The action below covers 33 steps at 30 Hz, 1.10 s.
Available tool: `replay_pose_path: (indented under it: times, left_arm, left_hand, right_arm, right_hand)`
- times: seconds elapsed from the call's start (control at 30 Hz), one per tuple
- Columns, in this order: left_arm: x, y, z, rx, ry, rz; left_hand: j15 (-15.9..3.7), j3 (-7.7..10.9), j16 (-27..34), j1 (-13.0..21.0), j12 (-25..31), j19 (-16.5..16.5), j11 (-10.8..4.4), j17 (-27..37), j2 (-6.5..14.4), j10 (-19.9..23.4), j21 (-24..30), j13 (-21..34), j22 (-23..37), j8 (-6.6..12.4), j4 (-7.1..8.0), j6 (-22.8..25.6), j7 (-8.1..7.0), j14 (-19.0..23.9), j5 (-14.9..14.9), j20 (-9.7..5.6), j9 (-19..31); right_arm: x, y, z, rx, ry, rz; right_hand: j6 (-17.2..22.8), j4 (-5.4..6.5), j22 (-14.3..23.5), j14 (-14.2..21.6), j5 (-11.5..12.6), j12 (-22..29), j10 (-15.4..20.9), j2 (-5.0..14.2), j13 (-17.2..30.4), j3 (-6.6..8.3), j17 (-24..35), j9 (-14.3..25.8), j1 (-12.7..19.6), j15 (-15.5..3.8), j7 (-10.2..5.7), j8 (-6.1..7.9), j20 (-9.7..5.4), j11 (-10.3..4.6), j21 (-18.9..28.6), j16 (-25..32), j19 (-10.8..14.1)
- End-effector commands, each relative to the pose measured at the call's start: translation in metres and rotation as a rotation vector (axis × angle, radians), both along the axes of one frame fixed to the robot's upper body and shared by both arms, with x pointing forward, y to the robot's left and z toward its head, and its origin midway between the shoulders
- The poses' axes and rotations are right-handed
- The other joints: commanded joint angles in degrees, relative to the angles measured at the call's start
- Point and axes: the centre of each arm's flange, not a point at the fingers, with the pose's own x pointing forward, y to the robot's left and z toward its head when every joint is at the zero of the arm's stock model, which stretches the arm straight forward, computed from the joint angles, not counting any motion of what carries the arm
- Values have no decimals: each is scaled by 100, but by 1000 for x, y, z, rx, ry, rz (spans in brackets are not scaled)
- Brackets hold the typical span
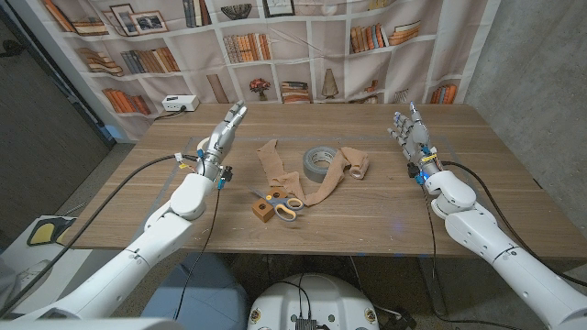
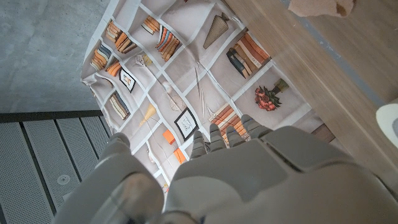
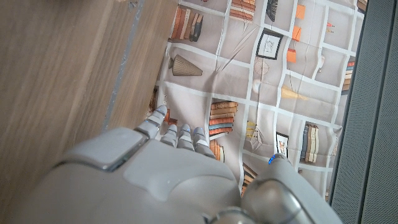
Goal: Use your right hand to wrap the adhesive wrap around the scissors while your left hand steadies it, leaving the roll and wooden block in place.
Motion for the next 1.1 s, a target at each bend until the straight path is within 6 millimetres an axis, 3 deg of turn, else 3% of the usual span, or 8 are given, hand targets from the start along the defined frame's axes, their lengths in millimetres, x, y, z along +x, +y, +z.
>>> replay_pose_path:
  times: [0.03,0.2,0.4,0.57,0.63,0.7,1.1]
  left_arm:
    - [-20,8,12,117,-41,70]
    - [-29,8,13,174,-88,121]
    - [-39,6,17,259,-149,181]
    - [-44,6,19,291,-185,214]
    - [-44,6,18,283,-205,223]
    - [-44,6,17,275,-211,222]
    - [-49,0,24,389,-284,312]
  left_hand:
    - [21,69,-11,100,14,-15,-1,-3,48,77,-4,9,4,-11,-29,-4,-60,15,-23,11,22]
    - [35,116,26,197,34,-1,18,-5,75,159,-2,9,4,-35,-111,-54,-71,153,-46,20,23]
    - [2,152,40,290,81,19,-124,-3,77,313,1,20,4,5,-201,52,11,260,-70,8,29]
    - [-42,172,51,364,177,48,-203,0,54,596,6,37,5,11,-286,114,-77,377,-90,1,32]
    - [-40,162,38,373,160,59,-222,4,19,580,6,47,7,89,-315,356,17,394,-110,3,38]
    - [-61,134,37,343,152,87,-225,10,-23,578,14,54,8,131,-318,515,43,419,-115,10,43]
    - [-86,105,12,321,156,105,-285,13,-75,624,14,62,10,39,-331,363,34,396,-107,5,47]
  right_arm:
    - [-3,1,-5,5,0,-14]
    - [-5,0,-4,-10,1,-18]
    - [-6,0,-4,-9,4,-25]
    - [-7,-2,-3,-7,1,-32]
    - [-6,-4,-3,-7,1,-36]
    - [-5,-5,-3,-1,5,-39]
    - [-3,-10,-2,15,2,-39]
  right_hand:
    - [-12,-48,20,-15,-3,44,102,27,18,21,0,26,64,8,19,14,40,15,-3,29,-26]
    - [-8,-60,20,-17,-5,47,130,35,17,24,-1,26,75,-28,32,16,21,14,-10,28,-52]
    - [-3,-68,20,-11,-7,47,146,38,17,26,-2,26,81,-28,35,18,19,21,-8,30,-53]
    - [8,-74,20,-3,-8,46,155,44,17,28,-3,25,86,-32,39,22,14,22,-5,32,-52]
    - [9,-77,20,1,-8,46,161,46,17,29,-3,25,88,-30,39,23,13,19,-5,34,-52]
    - [21,-80,20,12,-9,47,169,47,17,29,-4,25,90,-24,40,27,13,19,-3,37,-50]
    - [49,-93,19,1,-12,46,202,50,17,28,-4,25,93,-27,62,34,8,39,1,30,-45]
